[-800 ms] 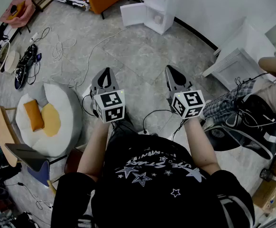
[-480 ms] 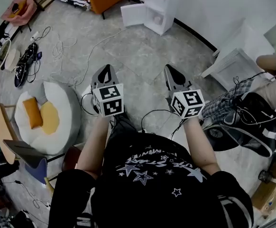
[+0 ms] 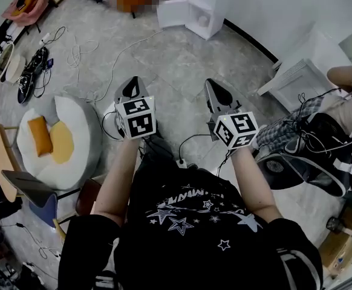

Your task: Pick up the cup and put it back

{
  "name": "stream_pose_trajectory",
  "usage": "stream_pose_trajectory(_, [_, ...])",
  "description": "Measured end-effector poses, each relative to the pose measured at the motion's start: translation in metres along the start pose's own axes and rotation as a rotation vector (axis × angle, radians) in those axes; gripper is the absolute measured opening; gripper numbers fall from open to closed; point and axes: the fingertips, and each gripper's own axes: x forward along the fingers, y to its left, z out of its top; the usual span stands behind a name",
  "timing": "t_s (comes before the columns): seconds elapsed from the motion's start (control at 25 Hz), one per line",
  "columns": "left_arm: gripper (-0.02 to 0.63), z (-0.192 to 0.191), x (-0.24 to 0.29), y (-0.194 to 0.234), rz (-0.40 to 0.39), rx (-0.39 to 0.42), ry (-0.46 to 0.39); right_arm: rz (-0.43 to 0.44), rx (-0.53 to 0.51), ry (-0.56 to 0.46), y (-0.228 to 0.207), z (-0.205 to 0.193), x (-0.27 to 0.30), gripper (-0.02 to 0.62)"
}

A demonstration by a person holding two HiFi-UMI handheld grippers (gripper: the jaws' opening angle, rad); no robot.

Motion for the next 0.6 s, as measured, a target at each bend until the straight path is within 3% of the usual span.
stream_pose_trajectory(0.2, [0.011, 0.003, 0.049, 0.014, -0.037, 0.058, 0.011, -0.038, 0.043, 0.031, -0.027, -0.016, 0.045, 0.008])
stream_pose_trajectory(0.44, [0.011, 0.033, 0.169, 0.038, -0.093, 0.115, -0.033, -0.121, 0.056, 0.053, -0.093, -0.033, 0.147, 0.008])
stream_pose_trajectory(0.6, [0.011, 0.076, 0.249, 0.062, -0.17, 0.169, -0.122, -0.18, 0.058, 0.059, -0.134, -0.037, 0.23, 0.111])
